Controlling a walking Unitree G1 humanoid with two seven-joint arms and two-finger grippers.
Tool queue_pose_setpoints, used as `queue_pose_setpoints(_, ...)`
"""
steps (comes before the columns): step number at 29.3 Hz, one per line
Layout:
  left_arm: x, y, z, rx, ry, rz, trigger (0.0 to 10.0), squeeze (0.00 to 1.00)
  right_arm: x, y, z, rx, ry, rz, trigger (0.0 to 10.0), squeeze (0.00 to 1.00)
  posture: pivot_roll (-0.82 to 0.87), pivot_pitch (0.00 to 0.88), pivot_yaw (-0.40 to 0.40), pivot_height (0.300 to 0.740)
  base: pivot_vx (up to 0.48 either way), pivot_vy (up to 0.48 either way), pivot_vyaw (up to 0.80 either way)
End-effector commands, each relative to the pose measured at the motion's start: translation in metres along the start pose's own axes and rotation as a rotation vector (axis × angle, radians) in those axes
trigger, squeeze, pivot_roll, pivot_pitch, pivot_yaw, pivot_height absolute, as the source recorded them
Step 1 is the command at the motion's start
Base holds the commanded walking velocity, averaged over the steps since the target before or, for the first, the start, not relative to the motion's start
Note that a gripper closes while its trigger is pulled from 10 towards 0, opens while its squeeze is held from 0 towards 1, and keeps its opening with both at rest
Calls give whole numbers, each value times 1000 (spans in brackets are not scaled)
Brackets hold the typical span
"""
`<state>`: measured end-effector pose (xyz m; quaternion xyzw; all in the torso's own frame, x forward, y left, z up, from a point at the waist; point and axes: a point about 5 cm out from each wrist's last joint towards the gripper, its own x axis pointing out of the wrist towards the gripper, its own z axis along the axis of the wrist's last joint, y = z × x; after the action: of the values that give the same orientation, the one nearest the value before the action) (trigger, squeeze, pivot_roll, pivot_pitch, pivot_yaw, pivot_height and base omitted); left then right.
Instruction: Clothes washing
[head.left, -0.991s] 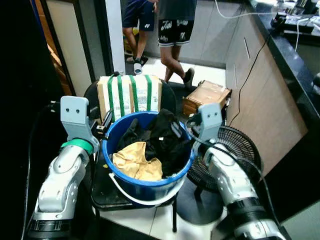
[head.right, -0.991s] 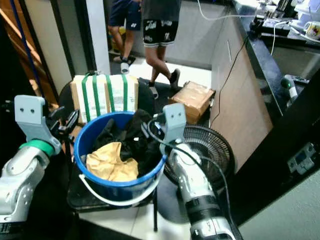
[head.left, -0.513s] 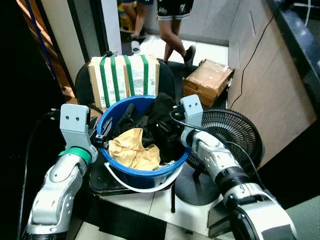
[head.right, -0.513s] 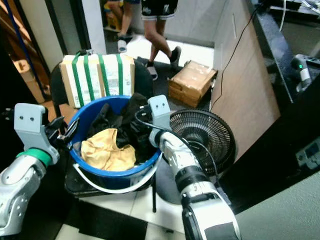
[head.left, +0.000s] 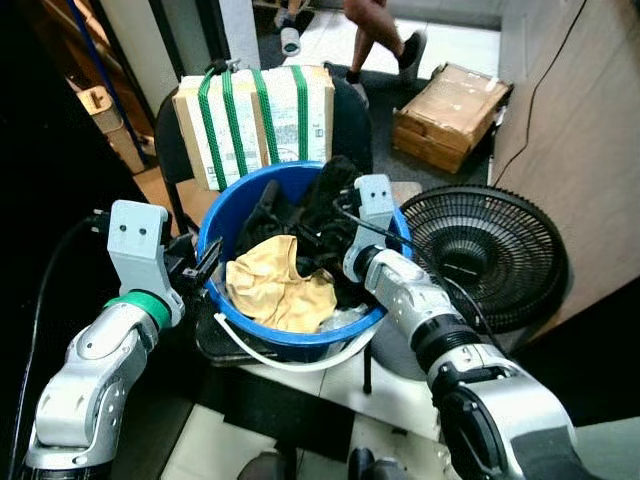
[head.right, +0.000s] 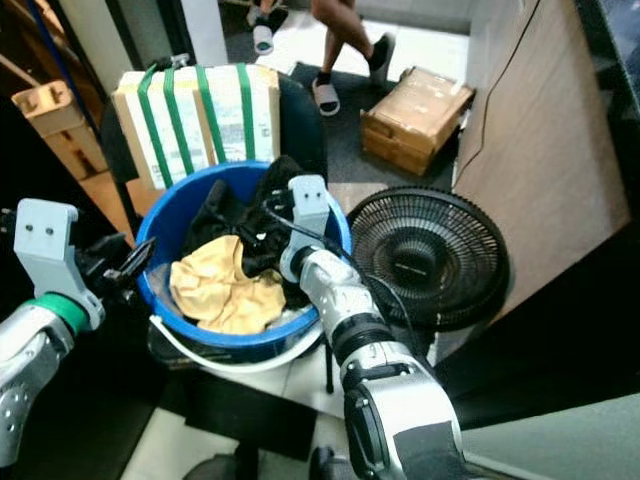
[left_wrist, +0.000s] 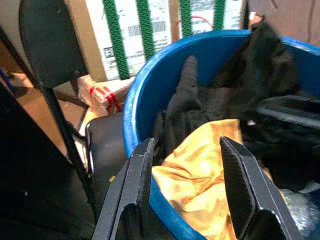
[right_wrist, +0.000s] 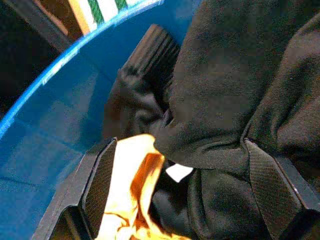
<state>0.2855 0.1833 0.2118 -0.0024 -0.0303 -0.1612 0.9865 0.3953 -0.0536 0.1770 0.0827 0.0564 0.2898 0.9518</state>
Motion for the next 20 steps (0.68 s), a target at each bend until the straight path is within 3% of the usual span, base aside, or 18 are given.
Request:
queue_pose_setpoints(1, -3, -3, -3, -7, 26, -32, 10000, 0, 1, 6, -13, -6, 47, 22, 10000, 1000, 197, 320, 147, 740, 0, 0, 0)
queue_pose_setpoints(2, -4, -6, -3, -10, 34, -52, 10000, 0, 0, 7, -17, -15, 65, 28, 10000, 220, 202, 324, 154, 740, 0, 0, 0)
queue_pose_setpoints(3, -4, -6, -3, -10, 34, -52, 10000, 0, 0, 7, -17, -15, 65, 28, 10000, 220, 202, 324, 154, 740, 0, 0, 0)
queue_pose_setpoints(4, -4, -8, -3, -11, 39, -71, 10000, 0, 0, 8, -20, -31, 80, 29, 10000, 0, 205, 328, 162, 740, 0, 0, 0)
queue_pose_setpoints(8, -5, -11, -2, -16, 46, -100, 10000, 0, 1, 10, -22, -29, 84, 40, 10000, 0, 207, 329, 166, 740, 0, 0, 0)
queue_pose_setpoints(9, -5, -13, -2, -21, 44, -114, 10000, 0, 1, 11, -22, -14, 74, 45, 118, 0, 212, 328, 170, 740, 0, 0, 0)
queue_pose_setpoints(20, -7, -20, 2, -36, 44, -162, 10000, 0, 2, 14, -21, 33, 55, 74, 0, 0, 209, 312, 158, 740, 0, 0, 0)
